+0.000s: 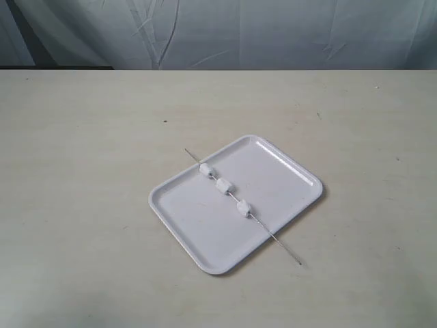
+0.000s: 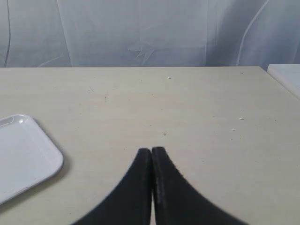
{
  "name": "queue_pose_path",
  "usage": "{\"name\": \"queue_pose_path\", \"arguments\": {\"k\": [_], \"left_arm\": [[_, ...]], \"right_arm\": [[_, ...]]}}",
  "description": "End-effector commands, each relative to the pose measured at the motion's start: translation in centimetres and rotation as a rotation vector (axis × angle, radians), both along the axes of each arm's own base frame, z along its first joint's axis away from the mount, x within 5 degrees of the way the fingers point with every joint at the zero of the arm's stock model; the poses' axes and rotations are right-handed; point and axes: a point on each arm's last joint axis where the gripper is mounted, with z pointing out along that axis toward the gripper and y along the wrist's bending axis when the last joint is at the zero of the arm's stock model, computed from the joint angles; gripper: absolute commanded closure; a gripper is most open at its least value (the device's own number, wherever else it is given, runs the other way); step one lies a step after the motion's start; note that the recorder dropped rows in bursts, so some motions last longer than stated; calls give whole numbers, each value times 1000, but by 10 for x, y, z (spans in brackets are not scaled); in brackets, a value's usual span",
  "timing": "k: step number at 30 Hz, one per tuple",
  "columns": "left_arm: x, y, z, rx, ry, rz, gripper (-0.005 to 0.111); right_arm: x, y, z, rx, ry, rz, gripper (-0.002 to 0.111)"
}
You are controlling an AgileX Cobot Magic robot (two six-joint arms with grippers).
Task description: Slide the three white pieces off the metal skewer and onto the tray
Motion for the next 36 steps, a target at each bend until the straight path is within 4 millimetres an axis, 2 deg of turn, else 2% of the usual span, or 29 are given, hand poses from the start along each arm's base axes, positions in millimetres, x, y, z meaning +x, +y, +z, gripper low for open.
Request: {"name": "queue_pose_path", "arguments": {"k": [1,12,22,32,36], "left_arm": [[0,0,1,0,-13,5,107],[0,0,1,0,-13,5,107],[-1,6,1,230,2,21,107],[0,8,4,329,-19,25,107],[0,10,9,443,-51,24,107]], "right_arm": [[0,0,0,-3,-11,-3,109],[0,0,0,-10,-13,-4,109],[0,-1,1,-33,-18,-6,109],[1,-1,31,-53,-349,-12,109],[1,-1,33,-54,-374,-13,109]]}}
